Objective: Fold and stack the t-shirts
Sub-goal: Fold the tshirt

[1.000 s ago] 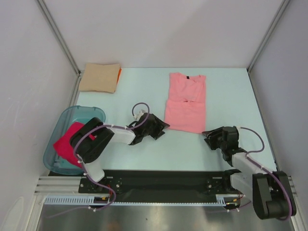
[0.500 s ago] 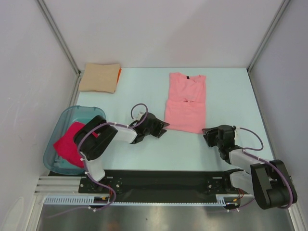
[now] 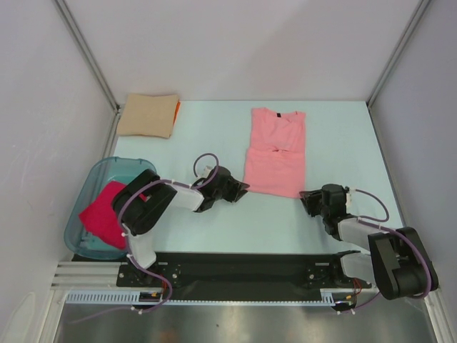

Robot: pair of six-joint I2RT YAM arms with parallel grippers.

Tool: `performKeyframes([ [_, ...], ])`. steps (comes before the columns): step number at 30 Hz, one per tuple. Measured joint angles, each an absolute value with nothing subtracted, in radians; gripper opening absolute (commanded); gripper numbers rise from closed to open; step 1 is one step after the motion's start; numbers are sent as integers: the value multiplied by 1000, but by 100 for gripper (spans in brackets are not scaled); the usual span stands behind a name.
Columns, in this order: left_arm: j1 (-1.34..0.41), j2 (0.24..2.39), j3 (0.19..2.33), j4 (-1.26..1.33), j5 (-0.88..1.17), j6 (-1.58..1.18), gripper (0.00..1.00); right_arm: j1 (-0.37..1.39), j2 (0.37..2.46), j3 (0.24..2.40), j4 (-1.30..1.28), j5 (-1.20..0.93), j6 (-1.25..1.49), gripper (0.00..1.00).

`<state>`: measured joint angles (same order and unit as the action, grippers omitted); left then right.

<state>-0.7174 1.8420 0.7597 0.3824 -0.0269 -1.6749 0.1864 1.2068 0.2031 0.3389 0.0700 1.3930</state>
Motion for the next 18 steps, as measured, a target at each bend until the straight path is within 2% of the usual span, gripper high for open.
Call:
performKeyframes([
  [1,-715,1848,761,383,-27,-1674,30,187,1211,204,338,72,1394,27],
  [3,-710,1858,763,392,-20,-1673,17,187,1225,208,333,73,1394,16],
  [4,-707,1864,763,395,-19,-1668,11,187,1232,211,331,74,1391,1],
  [5,-704,1871,764,400,-14,-1660,1,187,1243,212,334,72,1386,0],
  [13,-698,1874,778,401,4,-1596,1,187,1224,233,268,40,1342,0],
  [18,-722,1799,727,335,-8,-1569,0,190,955,217,21,36,1303,0],
])
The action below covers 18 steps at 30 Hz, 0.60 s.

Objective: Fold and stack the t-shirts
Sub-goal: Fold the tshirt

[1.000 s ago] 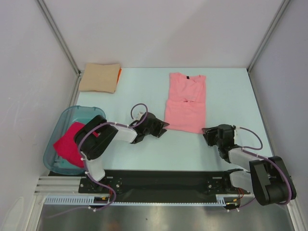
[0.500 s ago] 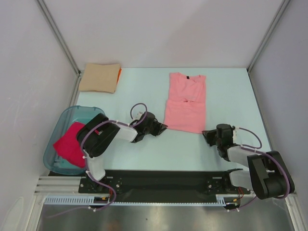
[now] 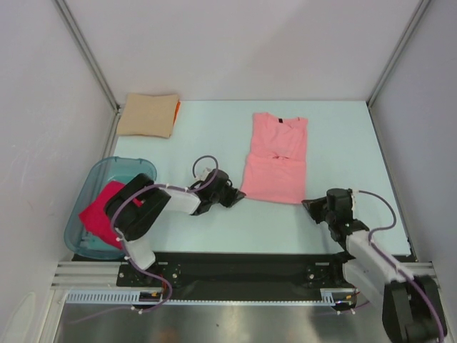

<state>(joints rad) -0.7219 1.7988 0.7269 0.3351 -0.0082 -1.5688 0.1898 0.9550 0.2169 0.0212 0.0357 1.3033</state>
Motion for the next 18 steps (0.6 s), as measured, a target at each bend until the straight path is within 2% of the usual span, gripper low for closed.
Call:
performKeyframes([
  [6,-808,1646,645,238,-44,-1570,0,195,561,216,-293,36,1258,0],
  [18,-1000,1355,533,92,-168,-1628,0,200,260,245,-717,-6,1228,0],
])
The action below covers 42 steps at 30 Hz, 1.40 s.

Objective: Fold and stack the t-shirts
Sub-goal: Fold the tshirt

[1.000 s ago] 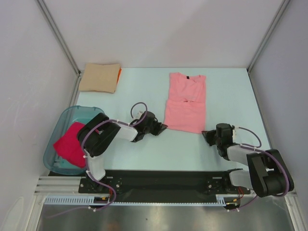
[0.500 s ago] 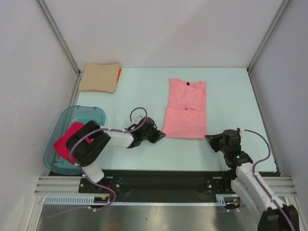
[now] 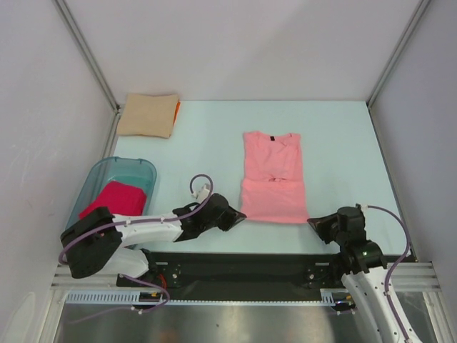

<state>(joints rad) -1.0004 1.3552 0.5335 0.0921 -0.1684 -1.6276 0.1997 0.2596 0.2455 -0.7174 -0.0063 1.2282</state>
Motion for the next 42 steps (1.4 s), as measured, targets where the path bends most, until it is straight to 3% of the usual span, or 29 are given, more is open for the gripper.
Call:
performKeyframes([
  [10,-1085,1316,533,3,-233,-1657,0,200,192,304,-865,-44,1193,0],
  [16,-1086,1317,588,-84,-271,-1615,0,201,291,328,-835,-63,1147,0],
  [20,-1044,1317,697,-162,-300,-1522,0,201,488,431,-762,-62,1090,0],
  [28,-793,1441,1032,-210,-272,-1245,0,160,998,784,-519,-72,959,0],
  [32,-679,1587,1219,-210,-176,-1143,0,108,1224,955,-392,-112,914,0],
  [42,-533,1960,1489,-184,59,-1027,0,31,1582,1129,-239,-208,877,0],
])
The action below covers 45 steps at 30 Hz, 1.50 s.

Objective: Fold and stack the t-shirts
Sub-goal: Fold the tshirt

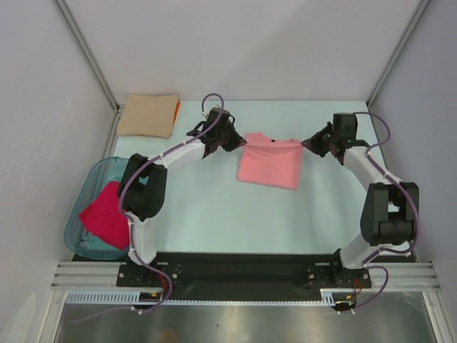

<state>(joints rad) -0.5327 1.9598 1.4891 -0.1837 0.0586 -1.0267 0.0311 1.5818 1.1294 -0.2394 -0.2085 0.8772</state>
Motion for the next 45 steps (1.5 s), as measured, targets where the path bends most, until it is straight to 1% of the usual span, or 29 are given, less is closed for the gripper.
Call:
performKeyframes([
  [7,-493,2107,1647,-156,156,-995,0,-26,1706,1191,-196,-257,876,0],
  [13,-474,2157,1714,-106,198,-994,0,-44,1786,1266,-141,-300,876,0],
  [21,-443,2262,1785,-71,241,-1004,2,-53,1887,1298,-89,-340,879,0],
  [22,-440,2277,1796,-70,245,-1005,2,-53,1895,1299,-83,-343,879,0],
  [23,-438,2293,1808,-70,250,-1007,6,-54,1902,1299,-79,-344,881,0],
  [25,-435,2323,1831,-68,259,-1013,6,-55,1914,1299,-74,-348,882,0],
  [28,-432,2358,1860,-68,268,-1019,12,-57,1934,1309,-67,-351,881,0],
  [30,-429,2387,1892,-70,271,-1019,25,-61,1959,1325,-46,-361,881,14],
  [31,-427,2403,1913,-72,270,-1019,28,-64,1981,1340,-32,-368,867,20],
  [32,-426,2416,1932,-75,266,-1012,36,-68,2008,1362,-18,-375,846,26],
  [34,-422,2440,1988,-122,245,-977,46,-82,2072,1432,-22,-382,796,36],
  [35,-419,2449,2018,-148,226,-949,55,-93,2106,1477,-24,-384,765,41],
  [36,-416,2452,2048,-179,210,-918,56,-105,2130,1509,-27,-388,739,43],
  [37,-413,2452,2071,-205,194,-885,57,-123,2143,1530,-36,-394,707,48],
  [39,-409,2428,2084,-223,167,-825,62,-142,2135,1533,-58,-393,656,52],
  [42,-407,2341,1998,-205,164,-761,60,-154,2077,1500,-76,-382,592,54],
  [45,-411,2235,1858,-139,200,-731,57,-129,1956,1381,-30,-417,578,53],
])
